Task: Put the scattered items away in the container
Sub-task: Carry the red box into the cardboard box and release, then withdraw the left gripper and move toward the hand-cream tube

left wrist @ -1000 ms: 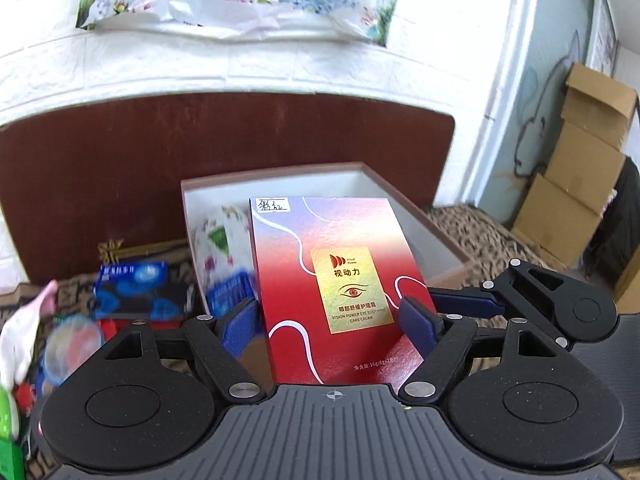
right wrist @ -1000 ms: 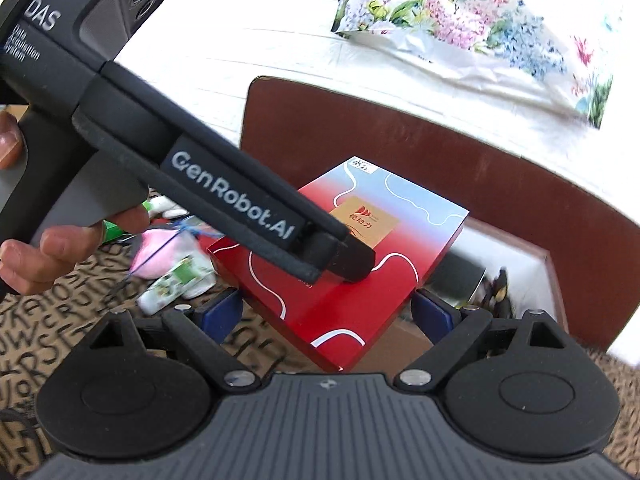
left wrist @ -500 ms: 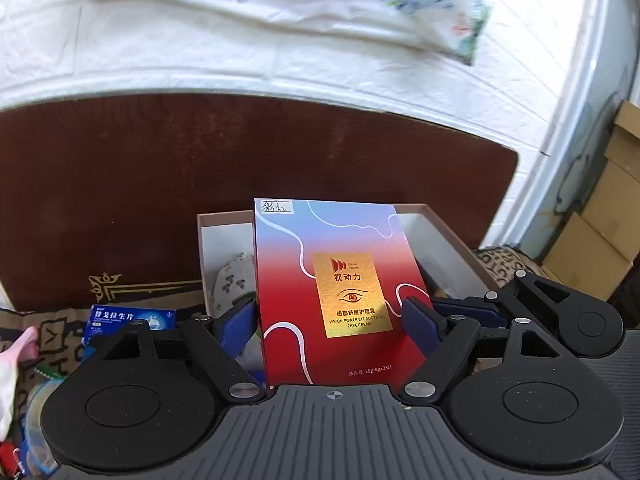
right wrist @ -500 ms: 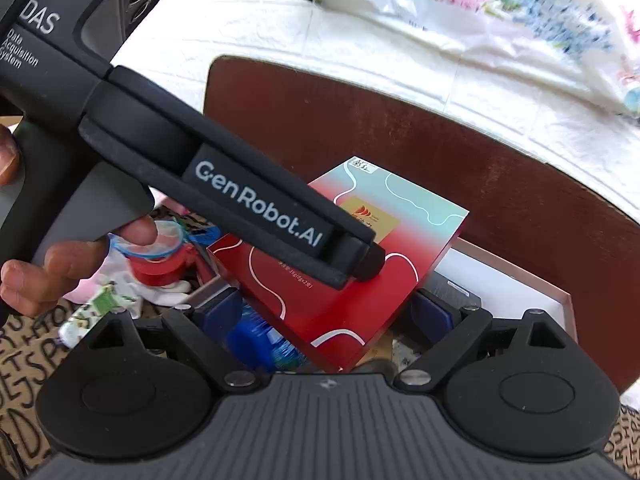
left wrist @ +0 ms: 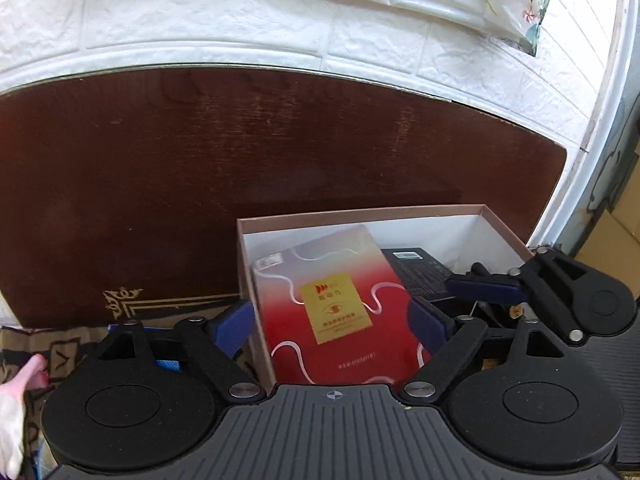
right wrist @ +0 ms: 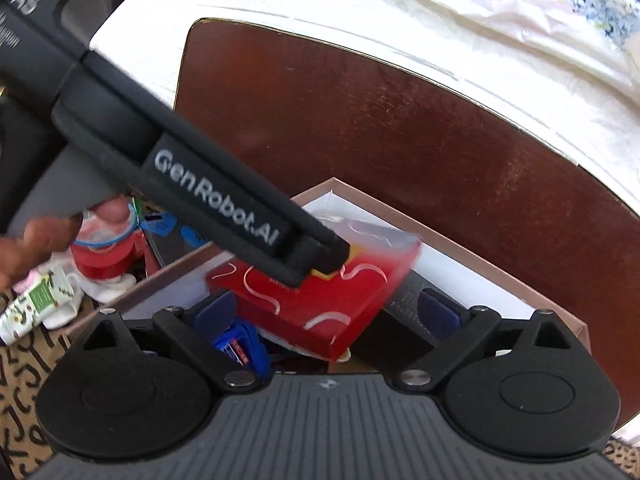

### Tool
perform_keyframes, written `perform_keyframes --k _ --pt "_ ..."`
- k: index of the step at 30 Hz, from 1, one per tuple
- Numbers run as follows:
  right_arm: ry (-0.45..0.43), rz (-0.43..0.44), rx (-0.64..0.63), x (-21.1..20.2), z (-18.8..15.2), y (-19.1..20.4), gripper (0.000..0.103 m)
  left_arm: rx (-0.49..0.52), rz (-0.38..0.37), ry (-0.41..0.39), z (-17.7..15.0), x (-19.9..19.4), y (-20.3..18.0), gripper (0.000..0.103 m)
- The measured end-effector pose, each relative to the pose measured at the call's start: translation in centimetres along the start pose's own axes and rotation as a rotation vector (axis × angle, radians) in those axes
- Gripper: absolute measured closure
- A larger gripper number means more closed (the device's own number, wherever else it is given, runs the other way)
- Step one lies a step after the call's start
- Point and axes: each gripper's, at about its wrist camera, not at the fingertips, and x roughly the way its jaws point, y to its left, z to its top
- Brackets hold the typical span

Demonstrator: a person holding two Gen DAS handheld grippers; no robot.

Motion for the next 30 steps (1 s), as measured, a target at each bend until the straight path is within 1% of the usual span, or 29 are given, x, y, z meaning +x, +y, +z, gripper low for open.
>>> perform_keyframes --k 2,4,8,10,13,15,18,19,22,24,27,30 --pt "0.008 -0.003 -0.012 -0.3 -0.4 0.2 0.005 0.003 -0.007 0.0 -0.1 -0.1 -0.1 0.011" --pt "0.018 0.003 -0.02 -0.5 -0.8 0.4 0.008 0.004 -0.011 0.001 -0.2 -0.2 -0.1 0.011" --pt "0.04 -0.005 -0.021 -0.4 -1.1 0.8 0.024 0.018 -0.012 0.012 -0.6 -0.3 -0.6 0.009" --pt "0.041 -0.017 0.001 -0.6 -1.0 0.8 0.026 0.041 0.0 0.008 -0.8 -0.7 -0.9 0.008" --pt "0.009 -0.017 0.059 -1.4 -0.7 0.4 0.023 0.073 0.023 -0.006 -1.1 -1.5 -1.2 0.008" --pt "-0.014 -0.026 0.096 -2.2 -0.4 0.4 0.009 0.082 0.036 -0.019 -1.4 -2.1 -1.5 0.008" --pt "-0.037 -0.035 0.127 -3.5 0.4 1.3 0.004 0.08 0.049 -0.041 -1.9 -3.2 -1.9 0.007" --pt "-0.043 -0.038 0.132 -3.9 0.9 1.9 0.003 0.079 0.049 -0.047 -2.0 -3.7 -2.0 0.007" --pt "-0.071 -0.051 0.14 -5.5 0.4 2.8 0.001 0.073 0.046 -0.058 -2.5 -5.0 -2.6 0.007" --pt "-0.085 -0.061 0.145 -5.6 0.3 2.9 0.001 0.067 0.044 -0.069 -3.2 -6.2 -3.0 0.007" --pt "-0.111 -0.072 0.158 -7.0 0.1 3.6 0.0 0.07 0.057 -0.094 -4.5 -8.0 -3.8 0.006" --pt "-0.14 -0.075 0.169 -8.9 -0.4 4.6 0.0 0.046 0.072 -0.128 -6.0 -9.9 -4.4 0.0"
